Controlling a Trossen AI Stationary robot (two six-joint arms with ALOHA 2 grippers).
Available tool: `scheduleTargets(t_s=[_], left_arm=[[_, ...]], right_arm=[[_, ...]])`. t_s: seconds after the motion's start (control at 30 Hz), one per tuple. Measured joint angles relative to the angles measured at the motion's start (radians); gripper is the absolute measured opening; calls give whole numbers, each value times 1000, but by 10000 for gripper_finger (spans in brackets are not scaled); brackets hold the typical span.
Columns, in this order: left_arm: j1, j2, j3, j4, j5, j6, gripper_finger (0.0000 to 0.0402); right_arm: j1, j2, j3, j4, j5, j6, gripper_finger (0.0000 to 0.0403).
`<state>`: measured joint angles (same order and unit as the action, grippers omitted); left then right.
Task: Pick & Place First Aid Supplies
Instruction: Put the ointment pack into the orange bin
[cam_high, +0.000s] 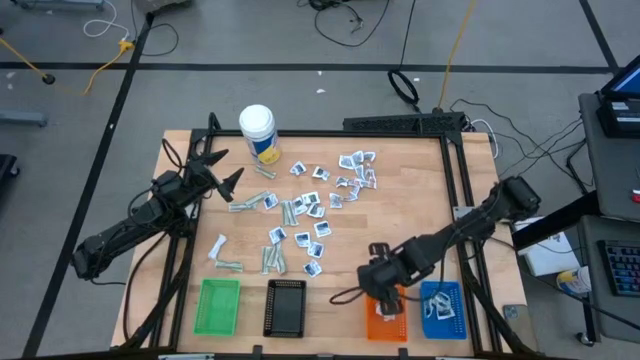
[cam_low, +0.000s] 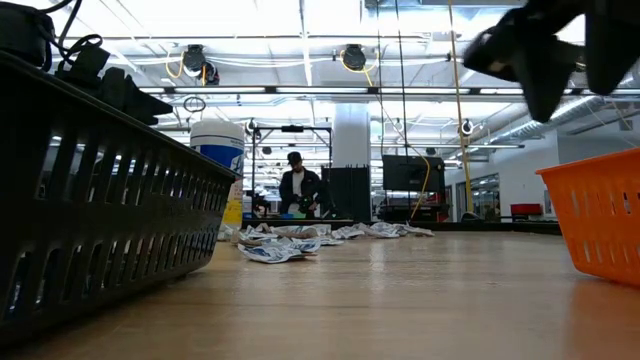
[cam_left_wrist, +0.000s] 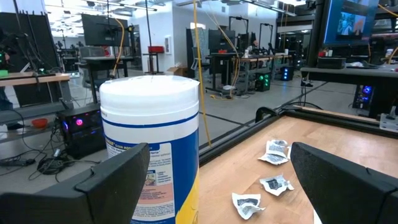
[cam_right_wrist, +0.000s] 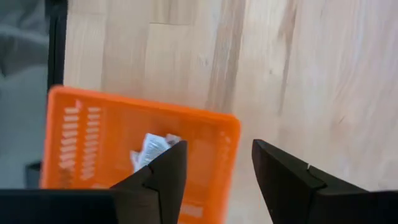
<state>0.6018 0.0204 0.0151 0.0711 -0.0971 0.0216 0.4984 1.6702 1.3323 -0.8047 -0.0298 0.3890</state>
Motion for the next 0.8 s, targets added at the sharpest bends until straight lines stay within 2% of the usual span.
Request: scheduleTargets(t_s=[0.3,0.8], left_arm=[[0,0,0,0,0,0,397],[0,0,0,0,0,0,397]], right_arm=[[-123,-7,0,0,1,-335,172],[-526,-7,0,-15,3,-673,169]])
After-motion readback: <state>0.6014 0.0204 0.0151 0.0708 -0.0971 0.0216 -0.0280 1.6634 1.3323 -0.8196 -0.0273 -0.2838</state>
